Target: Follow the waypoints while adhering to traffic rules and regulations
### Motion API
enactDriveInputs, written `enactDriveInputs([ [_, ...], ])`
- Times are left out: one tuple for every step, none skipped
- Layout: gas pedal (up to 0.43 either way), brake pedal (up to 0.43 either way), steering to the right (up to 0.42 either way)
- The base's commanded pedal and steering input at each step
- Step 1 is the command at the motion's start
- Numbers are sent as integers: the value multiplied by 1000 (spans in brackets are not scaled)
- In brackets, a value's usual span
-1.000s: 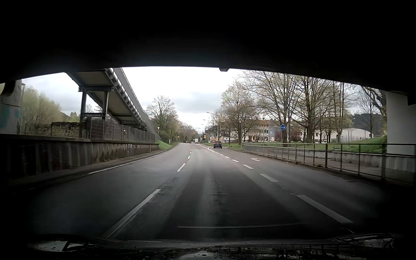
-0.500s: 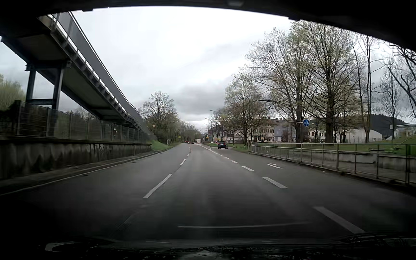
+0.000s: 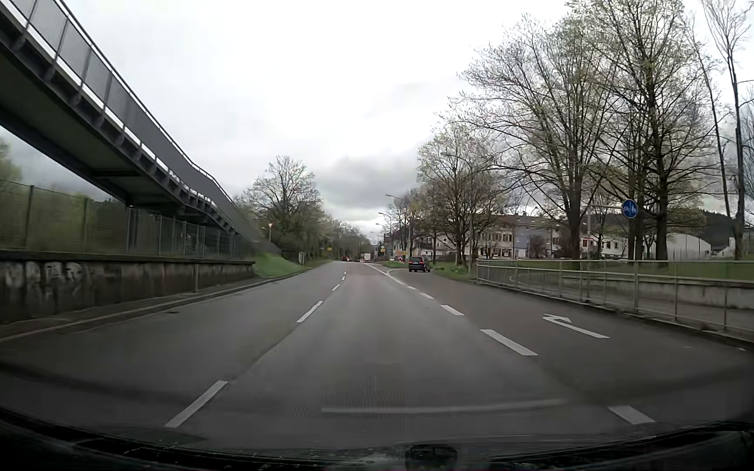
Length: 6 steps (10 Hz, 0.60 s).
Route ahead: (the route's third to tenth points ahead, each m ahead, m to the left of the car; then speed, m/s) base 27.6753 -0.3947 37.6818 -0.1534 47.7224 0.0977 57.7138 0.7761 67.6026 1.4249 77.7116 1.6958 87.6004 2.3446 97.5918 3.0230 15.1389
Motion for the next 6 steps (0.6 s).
enactDriveInputs([
  [150,0,-7],
  [150,0,-8],
  [150,0,-8],
  [150,0,-8],
  [150,0,-8],
  [150,0,-8],
])
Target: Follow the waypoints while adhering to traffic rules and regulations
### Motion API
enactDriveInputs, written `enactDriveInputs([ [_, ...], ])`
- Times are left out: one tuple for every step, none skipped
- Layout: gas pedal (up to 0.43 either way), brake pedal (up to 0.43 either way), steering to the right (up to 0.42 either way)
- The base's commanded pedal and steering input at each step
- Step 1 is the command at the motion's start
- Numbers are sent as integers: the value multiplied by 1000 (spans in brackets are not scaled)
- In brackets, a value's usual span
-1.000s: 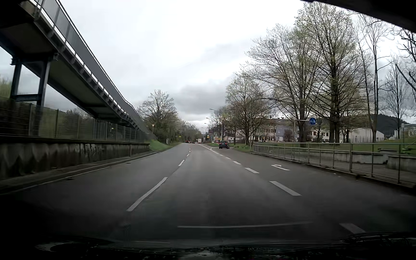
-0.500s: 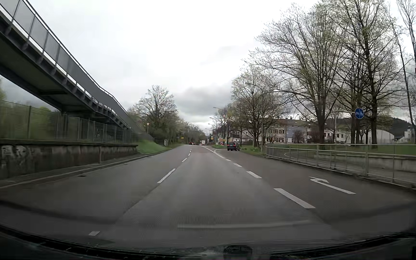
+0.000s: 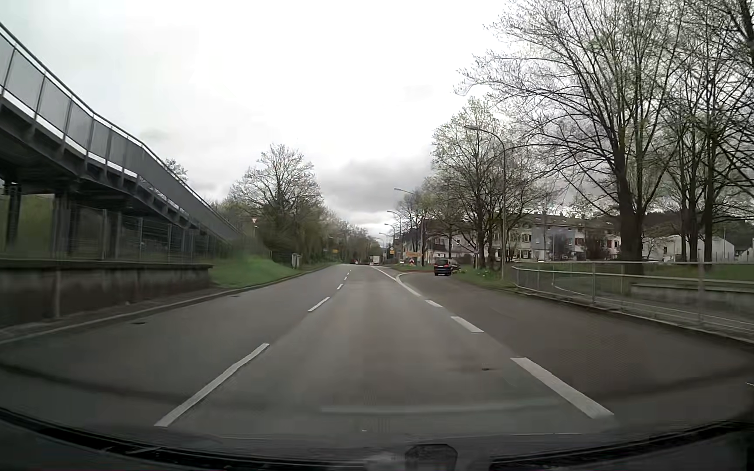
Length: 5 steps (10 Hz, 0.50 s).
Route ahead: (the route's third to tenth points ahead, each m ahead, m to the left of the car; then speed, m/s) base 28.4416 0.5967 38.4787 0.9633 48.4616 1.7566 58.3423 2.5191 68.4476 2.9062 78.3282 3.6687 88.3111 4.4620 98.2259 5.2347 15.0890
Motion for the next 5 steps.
enactDriveInputs([
  [150,0,-8],
  [150,0,-8],
  [150,0,-8],
  [150,0,-8],
  [150,0,-8],
])
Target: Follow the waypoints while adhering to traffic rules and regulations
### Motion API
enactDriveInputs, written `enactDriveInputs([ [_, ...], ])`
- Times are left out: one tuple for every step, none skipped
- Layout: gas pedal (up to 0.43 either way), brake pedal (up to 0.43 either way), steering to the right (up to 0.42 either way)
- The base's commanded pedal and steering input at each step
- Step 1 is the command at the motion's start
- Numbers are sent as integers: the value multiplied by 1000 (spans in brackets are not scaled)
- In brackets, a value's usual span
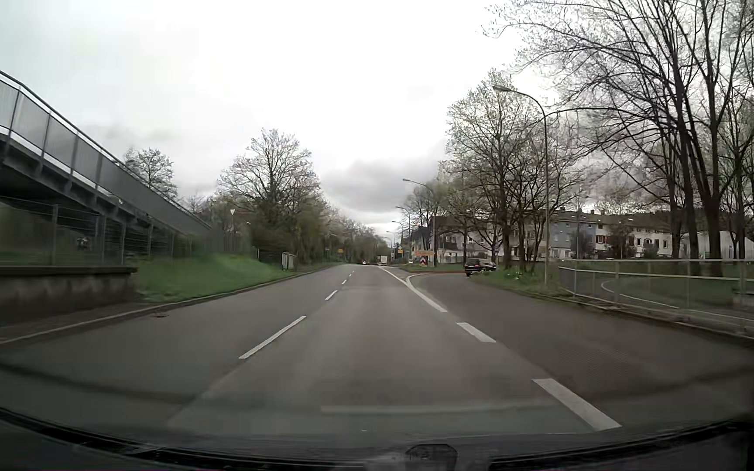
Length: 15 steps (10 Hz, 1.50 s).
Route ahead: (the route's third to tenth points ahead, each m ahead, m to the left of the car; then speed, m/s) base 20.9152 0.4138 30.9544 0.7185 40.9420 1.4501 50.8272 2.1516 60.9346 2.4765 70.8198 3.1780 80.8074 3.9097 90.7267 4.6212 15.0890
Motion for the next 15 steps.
enactDriveInputs([
  [150,0,-8],
  [150,0,-8],
  [150,0,-8],
  [150,0,-8],
  [150,0,-8],
  [150,0,-8],
  [150,0,-7],
  [150,0,-7],
  [150,0,-6],
  [150,0,-6],
  [150,0,-6],
  [150,0,-6],
  [150,0,-5],
  [150,0,-5],
  [150,0,-5],
])
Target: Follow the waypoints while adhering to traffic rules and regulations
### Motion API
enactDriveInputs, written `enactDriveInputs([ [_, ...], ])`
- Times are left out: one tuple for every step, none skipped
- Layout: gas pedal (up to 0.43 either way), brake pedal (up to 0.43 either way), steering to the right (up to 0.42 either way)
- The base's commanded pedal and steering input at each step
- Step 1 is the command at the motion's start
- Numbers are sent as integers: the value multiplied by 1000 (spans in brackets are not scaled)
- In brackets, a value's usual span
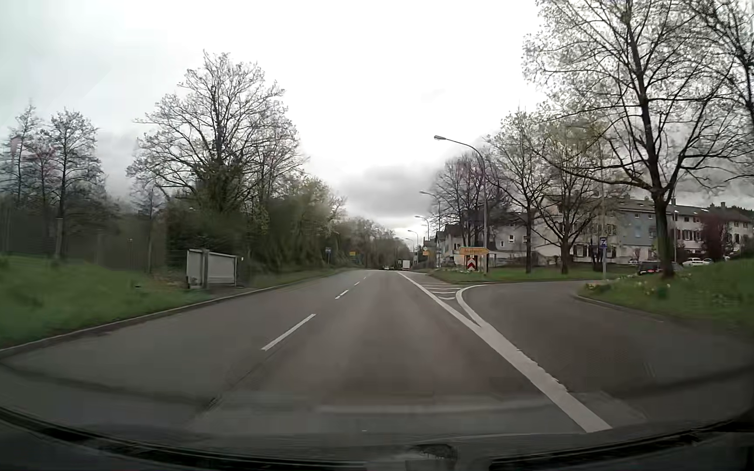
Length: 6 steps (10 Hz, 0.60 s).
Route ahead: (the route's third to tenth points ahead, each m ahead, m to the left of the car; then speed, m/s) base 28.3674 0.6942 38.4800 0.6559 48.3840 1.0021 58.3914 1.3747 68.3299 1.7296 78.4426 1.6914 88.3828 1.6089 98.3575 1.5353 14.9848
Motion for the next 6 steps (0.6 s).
enactDriveInputs([
  [150,0,-5],
  [150,0,-5],
  [150,0,-5],
  [150,0,-4],
  [150,0,-4],
  [150,0,-4],
])
